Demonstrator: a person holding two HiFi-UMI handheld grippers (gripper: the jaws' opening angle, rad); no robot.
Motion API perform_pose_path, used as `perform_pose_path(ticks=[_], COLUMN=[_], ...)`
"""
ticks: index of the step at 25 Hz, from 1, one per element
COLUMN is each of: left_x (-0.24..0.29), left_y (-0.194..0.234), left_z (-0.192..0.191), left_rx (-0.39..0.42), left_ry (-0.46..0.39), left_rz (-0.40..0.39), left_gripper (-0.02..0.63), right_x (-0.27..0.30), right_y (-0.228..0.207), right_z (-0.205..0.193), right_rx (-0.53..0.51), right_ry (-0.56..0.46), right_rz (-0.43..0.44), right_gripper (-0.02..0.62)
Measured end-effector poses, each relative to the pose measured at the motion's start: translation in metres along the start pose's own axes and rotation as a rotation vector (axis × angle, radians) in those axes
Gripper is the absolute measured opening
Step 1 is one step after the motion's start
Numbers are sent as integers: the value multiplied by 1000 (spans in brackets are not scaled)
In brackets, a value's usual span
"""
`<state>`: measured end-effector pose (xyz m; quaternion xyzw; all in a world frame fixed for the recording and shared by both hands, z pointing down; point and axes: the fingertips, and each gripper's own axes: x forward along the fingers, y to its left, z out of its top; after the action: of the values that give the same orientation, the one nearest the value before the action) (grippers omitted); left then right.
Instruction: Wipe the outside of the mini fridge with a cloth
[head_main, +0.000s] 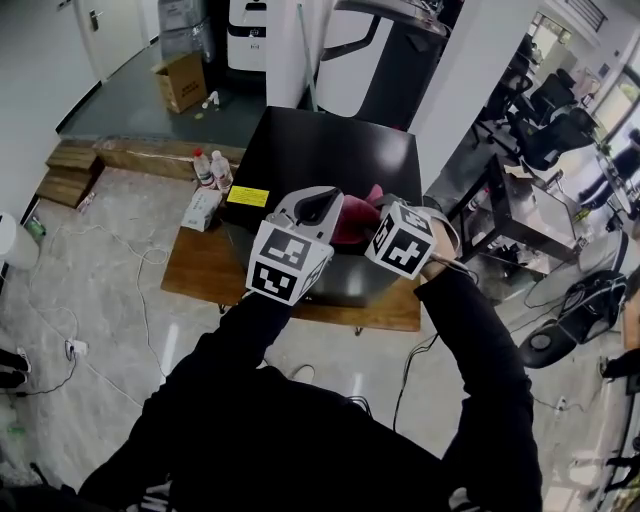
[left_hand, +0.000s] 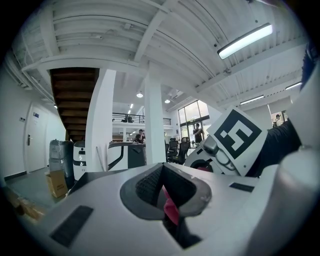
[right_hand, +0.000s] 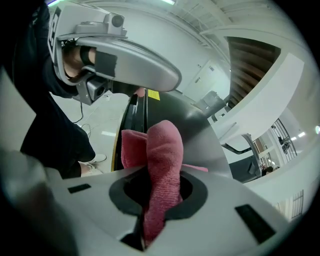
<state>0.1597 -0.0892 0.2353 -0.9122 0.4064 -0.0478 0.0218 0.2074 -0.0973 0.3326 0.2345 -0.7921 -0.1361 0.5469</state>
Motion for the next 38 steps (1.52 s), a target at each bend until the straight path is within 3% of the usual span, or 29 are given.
perform_pose_path(ticks=[4, 7, 14, 22, 26, 30, 38], left_x=[-8, -13, -59, -126, -159, -179, -200], left_y=[-3, -3, 22, 61, 74, 82, 100], left_z=[0, 1, 15, 9, -6, -36, -94], left_rx=[-5, -4, 26, 42, 26, 10, -25], left_ry=[0, -5, -62, -122, -165, -152, -136], left_rz=[-6, -13, 22, 85, 96, 82, 84], left_gripper=[6, 6, 6, 6, 6, 6, 6], right_x=[-9, -12, -71, -111, -95, -63, 11], right_y=[16, 13, -3, 36, 72, 104, 132], right_z=[-1, 2, 57, 129, 161, 181, 188], right_rx=[-11, -14, 52, 88, 69, 23, -37], right_ry=[13, -1, -262, -527, -559, -560, -502], right_rz=[33, 8, -233, -480, -551, -628, -723], right_gripper=[54, 55, 58, 61, 61, 61, 61])
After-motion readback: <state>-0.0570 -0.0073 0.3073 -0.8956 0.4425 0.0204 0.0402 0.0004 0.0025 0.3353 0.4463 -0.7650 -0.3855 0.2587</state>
